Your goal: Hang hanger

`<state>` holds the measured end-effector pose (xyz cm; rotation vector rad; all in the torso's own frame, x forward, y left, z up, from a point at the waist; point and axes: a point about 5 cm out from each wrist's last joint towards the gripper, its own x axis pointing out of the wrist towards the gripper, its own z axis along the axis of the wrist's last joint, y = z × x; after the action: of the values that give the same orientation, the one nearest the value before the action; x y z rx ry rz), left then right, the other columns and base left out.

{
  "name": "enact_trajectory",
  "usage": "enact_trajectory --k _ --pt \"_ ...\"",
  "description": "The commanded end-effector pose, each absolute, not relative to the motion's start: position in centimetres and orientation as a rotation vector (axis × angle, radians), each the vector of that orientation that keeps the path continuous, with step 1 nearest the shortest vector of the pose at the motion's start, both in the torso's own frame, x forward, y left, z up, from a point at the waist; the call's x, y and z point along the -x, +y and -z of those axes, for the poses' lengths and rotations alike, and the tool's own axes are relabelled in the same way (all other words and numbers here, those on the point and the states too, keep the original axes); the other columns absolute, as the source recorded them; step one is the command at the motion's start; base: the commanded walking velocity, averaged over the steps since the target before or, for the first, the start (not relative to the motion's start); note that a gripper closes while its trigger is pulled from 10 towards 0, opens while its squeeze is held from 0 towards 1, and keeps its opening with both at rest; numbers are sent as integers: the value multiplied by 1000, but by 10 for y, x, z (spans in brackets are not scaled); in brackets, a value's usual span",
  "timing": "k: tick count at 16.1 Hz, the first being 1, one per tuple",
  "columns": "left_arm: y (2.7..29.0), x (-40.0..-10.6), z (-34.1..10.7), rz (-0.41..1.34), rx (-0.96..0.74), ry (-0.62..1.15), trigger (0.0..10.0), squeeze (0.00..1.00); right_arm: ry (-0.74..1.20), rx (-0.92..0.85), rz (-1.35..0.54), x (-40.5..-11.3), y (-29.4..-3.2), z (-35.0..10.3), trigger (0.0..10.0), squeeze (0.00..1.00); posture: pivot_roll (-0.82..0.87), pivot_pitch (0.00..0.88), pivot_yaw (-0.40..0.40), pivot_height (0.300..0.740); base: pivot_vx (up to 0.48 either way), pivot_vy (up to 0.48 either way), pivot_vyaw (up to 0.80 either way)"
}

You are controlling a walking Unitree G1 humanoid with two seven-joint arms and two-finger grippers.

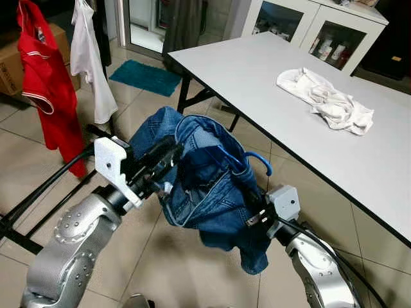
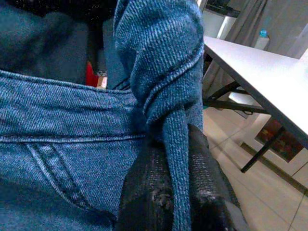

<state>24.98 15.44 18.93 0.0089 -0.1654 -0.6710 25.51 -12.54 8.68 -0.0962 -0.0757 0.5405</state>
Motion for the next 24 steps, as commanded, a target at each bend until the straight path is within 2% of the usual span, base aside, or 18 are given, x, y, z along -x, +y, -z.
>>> enact_trajectory --k 1,2,5,8,9,12,14,16,17,20,21,24 --pt "152 -249 -182 696 -94 -133 10000 1000 -117 109 -506 -258 -133 -95 0 0 116 102 -142 740 0 0 0" --pt "153 -249 -181 699 -158 -121 10000 1000 -117 109 -507 -258 -133 -95 0 0 116 103 -142 740 0 0 0" --pt "161 -257 -184 711 -595 -124 10000 1000 -113 109 -510 -257 -133 -94 0 0 115 100 -141 740 0 0 0" --pt "163 -260 -185 709 -813 -153 10000 1000 -114 109 -509 -258 -133 -94 0 0 115 97 -140 740 0 0 0" --pt "162 -259 -186 706 -956 -208 10000 1000 -115 108 -507 -258 -134 -94 0 0 116 94 -140 740 0 0 0" --pt "163 -262 -186 651 -1048 -277 10000 1000 -117 107 -510 -259 -132 -94 0 0 122 90 -141 740 0 0 0" --pt "163 -262 -192 569 -1007 -378 10000 1000 -119 106 -513 -260 -132 -95 0 0 126 89 -142 740 0 0 0" --pt "158 -257 -209 514 -680 -498 10000 1000 -120 105 -518 -261 -130 -95 0 0 131 86 -145 740 0 0 0" --pt "158 -256 -210 514 -581 -501 10000 1000 -120 105 -520 -261 -130 -95 0 0 134 85 -146 740 0 0 0" --pt "164 -250 -211 499 -13 -494 10000 1000 -122 103 -525 -262 -128 -95 0 0 137 84 -146 740 0 0 0" --pt "166 -248 -210 500 60 -489 10000 1000 -123 103 -525 -262 -128 -95 0 0 137 84 -146 740 0 0 0" --pt "176 -245 -208 507 433 -470 10000 1000 -124 102 -525 -262 -128 -96 0 0 138 84 -146 740 0 0 0"
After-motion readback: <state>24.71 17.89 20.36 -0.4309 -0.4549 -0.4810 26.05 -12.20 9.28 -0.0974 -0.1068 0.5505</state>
